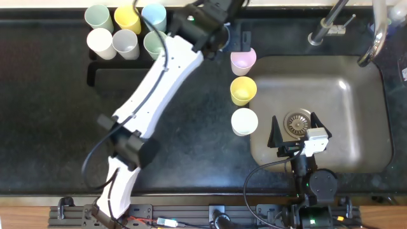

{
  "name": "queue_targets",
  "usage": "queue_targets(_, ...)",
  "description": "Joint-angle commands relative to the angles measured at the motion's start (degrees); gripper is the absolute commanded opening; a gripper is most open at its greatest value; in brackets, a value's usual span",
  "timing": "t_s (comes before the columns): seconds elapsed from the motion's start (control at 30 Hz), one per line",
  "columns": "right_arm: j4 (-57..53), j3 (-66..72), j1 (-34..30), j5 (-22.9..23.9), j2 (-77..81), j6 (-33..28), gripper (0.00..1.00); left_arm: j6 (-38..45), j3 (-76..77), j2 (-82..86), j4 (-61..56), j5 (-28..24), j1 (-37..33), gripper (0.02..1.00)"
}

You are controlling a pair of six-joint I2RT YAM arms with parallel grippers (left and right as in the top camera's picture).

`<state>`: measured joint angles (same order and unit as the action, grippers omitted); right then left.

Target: Store Cups

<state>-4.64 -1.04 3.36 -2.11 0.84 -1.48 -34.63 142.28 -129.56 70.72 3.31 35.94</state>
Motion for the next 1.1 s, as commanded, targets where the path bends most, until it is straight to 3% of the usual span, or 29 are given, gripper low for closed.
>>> queue_targets(0.03,0.33,0.76,-0.35,0.28,-0.59,0.22,0.998,-2.49,3.89,-5.22,0.15,2.08,0.09,1.0)
queue_targets(0.63,0.33,0.76,-0.35,0.26,-0.59,0.22,0.998,-3.21,6.16,-15.28,1.84,0.74,0.46,0.987)
queue_targets(1.1,0.35,0.76,-0.35,0.28,-0.59,0.24,0.998,-3.37,6.16,-16.74,1.77,-0.22,0.46,0.511)
